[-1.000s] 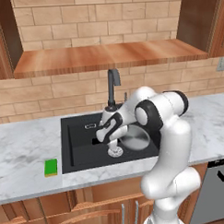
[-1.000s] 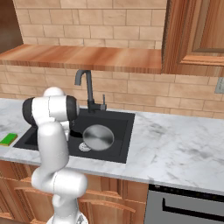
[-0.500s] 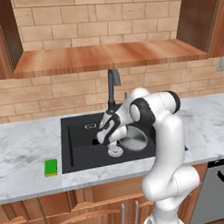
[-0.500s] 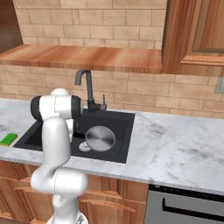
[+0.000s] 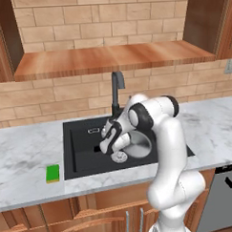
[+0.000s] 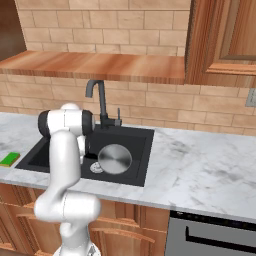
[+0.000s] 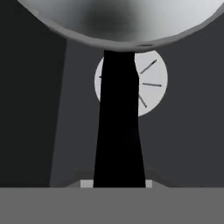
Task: Pick the pan and sponge and place them into the sink. Then turn on the water.
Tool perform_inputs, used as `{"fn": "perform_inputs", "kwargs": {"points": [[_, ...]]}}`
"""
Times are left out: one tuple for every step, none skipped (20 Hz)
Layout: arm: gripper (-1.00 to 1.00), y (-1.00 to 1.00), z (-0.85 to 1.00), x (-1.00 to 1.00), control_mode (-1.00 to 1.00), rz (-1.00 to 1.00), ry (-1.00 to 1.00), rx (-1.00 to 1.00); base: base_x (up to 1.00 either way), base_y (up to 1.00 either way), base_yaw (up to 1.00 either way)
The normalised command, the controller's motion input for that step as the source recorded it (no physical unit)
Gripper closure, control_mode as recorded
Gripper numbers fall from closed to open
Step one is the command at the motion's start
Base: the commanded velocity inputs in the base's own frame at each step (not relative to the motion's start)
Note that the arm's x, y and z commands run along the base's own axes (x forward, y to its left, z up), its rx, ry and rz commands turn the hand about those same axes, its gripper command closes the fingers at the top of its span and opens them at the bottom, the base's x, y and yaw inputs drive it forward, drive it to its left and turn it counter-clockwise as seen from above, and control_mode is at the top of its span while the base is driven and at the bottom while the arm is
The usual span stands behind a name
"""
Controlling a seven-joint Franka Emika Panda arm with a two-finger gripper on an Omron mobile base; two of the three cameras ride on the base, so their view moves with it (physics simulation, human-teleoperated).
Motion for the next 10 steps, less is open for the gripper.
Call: {"fn": "perform_inputs", "kwargs": {"points": [[1.00, 0.00, -0.25, 0.19, -1.00, 0.00, -0.07, 0.01, 0.00, 0.00, 0.00], [1.00, 0.00, -0.23, 0.18, -1.00, 0.00, -0.06, 0.01, 0.00, 0.00, 0.00], [1.00, 0.00, -0.20, 0.18, -1.00, 0.00, -0.07, 0.00, 0.00, 0.00, 0.00], [1.00, 0.00, -0.18, 0.18, -1.00, 0.00, -0.06, 0.00, 0.00, 0.00, 0.00], [1.00, 0.00, -0.18, 0.18, -1.00, 0.00, -0.06, 0.01, 0.00, 0.00, 0.00], [1.00, 0.00, -0.19, 0.18, -1.00, 0.00, -0.06, 0.01, 0.00, 0.00, 0.00], [1.00, 0.00, -0.21, 0.21, -1.00, 0.00, -0.05, 0.01, 0.00, 0.00, 0.00], [1.00, 0.00, -0.19, 0.21, -1.00, 0.00, -0.05, 0.02, 0.00, 0.00, 0.00], [1.00, 0.00, -0.21, 0.21, -1.00, 0.00, -0.05, 0.01, 0.00, 0.00, 0.00], [1.00, 0.00, -0.22, 0.21, -1.00, 0.00, -0.05, 0.01, 0.00, 0.00, 0.00]]}}
